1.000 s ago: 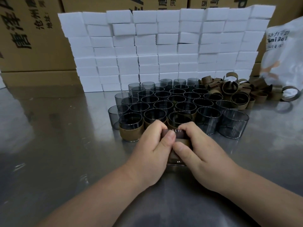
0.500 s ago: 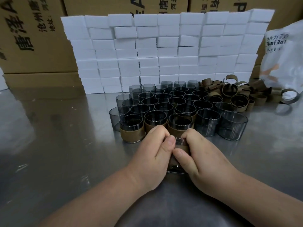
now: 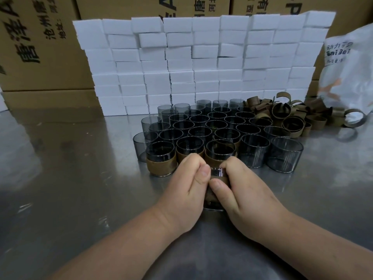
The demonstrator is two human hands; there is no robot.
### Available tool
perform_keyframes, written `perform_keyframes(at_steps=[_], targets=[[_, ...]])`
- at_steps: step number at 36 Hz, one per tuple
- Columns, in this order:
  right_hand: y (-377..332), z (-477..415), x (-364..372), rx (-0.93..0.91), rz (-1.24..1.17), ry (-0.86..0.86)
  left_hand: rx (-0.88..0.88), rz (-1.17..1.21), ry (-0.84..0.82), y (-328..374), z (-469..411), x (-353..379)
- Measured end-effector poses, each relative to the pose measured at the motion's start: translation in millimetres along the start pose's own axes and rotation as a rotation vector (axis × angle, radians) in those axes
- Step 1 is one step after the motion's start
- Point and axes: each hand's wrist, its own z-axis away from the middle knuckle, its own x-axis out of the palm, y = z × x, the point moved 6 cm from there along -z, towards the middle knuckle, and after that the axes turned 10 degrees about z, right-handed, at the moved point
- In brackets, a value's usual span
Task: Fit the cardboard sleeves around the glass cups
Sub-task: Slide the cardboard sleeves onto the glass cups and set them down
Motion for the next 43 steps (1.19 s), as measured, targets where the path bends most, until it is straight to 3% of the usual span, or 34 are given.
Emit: perform_keyframes(at_steps=[7,16,23,43], targets=[[6,-1,0,0.056,-0.040,0.077,-0.039,0.004,-0.015,-3,-1,-2],[23,-5,1,0.184,0.009,0.086,-0.248,-0.167,-0.103,-22,-1,3],[24,-5,-1,0.219,0.045,0.047,-0.230,-0.255,-0.117,-22,-4,2],[33,3,-28,0.330,0.213,0.146,-0.306,-0.280,-0.095,-26,-4,0]])
